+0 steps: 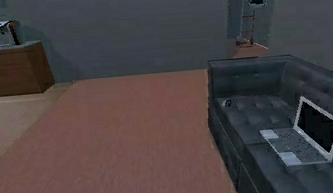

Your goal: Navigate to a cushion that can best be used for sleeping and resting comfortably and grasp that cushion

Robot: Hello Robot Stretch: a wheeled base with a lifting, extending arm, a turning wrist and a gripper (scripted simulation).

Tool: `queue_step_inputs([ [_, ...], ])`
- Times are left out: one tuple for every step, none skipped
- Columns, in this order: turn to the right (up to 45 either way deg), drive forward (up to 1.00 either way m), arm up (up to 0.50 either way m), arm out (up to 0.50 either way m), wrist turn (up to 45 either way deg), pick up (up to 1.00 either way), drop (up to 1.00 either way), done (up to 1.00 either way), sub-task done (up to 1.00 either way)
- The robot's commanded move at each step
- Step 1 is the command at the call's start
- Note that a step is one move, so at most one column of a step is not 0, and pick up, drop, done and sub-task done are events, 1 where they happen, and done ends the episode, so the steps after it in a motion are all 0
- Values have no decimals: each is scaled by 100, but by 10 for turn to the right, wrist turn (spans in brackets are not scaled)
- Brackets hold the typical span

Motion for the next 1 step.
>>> queue_step_inputs([
  [0, 0, 0, 44, 0, 0, 0, 0, 0],
])
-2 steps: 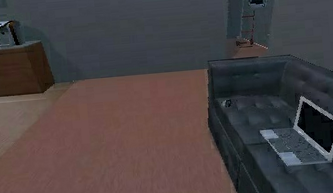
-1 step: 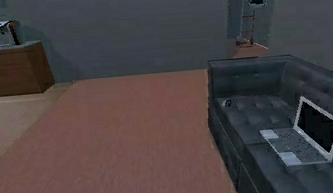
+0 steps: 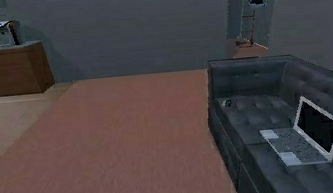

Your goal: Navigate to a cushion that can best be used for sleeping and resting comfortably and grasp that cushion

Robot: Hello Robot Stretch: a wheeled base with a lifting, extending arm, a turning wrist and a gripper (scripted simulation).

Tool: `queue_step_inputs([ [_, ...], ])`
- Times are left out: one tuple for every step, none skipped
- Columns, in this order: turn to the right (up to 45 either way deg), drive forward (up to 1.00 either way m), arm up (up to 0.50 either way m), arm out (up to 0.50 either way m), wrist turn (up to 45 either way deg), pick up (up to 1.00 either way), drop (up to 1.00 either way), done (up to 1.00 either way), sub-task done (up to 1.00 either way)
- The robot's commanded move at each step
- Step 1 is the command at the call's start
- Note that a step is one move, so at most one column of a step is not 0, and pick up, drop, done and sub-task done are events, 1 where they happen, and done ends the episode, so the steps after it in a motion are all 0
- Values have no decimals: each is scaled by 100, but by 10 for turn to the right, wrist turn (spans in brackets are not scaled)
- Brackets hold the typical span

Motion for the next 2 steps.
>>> queue_step_inputs([
  [0, 0, 0, 0, 450, 0, 0, 0, 0],
  [0, 0, 0, 0, 450, 0, 0, 0, 0],
])
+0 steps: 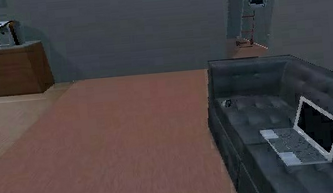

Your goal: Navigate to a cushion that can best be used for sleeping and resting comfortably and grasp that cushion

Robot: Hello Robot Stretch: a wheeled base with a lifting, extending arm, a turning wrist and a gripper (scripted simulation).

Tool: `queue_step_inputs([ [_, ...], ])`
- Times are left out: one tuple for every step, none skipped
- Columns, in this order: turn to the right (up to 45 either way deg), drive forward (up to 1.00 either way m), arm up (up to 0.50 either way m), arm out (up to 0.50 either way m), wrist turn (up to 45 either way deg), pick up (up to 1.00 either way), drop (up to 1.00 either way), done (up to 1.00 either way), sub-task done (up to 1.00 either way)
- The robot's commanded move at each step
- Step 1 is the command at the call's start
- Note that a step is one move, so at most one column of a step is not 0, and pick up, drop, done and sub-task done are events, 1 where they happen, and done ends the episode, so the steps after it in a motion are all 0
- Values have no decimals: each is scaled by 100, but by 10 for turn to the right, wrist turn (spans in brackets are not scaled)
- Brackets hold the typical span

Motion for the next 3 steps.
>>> queue_step_inputs([
  [0, 0, 0, 0, 450, 0, 0, 0, 0],
  [0, 0, 0, 0, 330, 0, 0, 0, 0],
  [0, 0, -30, 0, 0, 0, 0, 0, 0],
])
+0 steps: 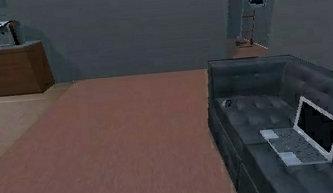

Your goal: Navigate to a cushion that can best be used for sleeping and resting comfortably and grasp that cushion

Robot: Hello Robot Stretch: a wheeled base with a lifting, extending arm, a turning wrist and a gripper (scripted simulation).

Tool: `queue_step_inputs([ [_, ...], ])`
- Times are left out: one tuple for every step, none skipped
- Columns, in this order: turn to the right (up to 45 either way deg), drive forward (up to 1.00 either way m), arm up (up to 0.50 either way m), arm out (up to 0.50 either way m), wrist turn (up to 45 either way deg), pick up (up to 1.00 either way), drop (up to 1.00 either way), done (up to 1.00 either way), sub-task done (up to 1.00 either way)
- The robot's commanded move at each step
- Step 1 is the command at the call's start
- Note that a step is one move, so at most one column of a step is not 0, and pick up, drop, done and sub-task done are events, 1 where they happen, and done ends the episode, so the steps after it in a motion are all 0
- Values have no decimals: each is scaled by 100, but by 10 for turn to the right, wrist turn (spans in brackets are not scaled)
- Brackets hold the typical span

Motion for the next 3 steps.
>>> queue_step_inputs([
  [0, 0, 0, 0, 0, 100, 0, 0, 0],
  [0, 0, 10, 0, 0, 0, 0, 0, 0],
  [0, 0, 0, 0, 0, 0, 0, 100, 0],
])
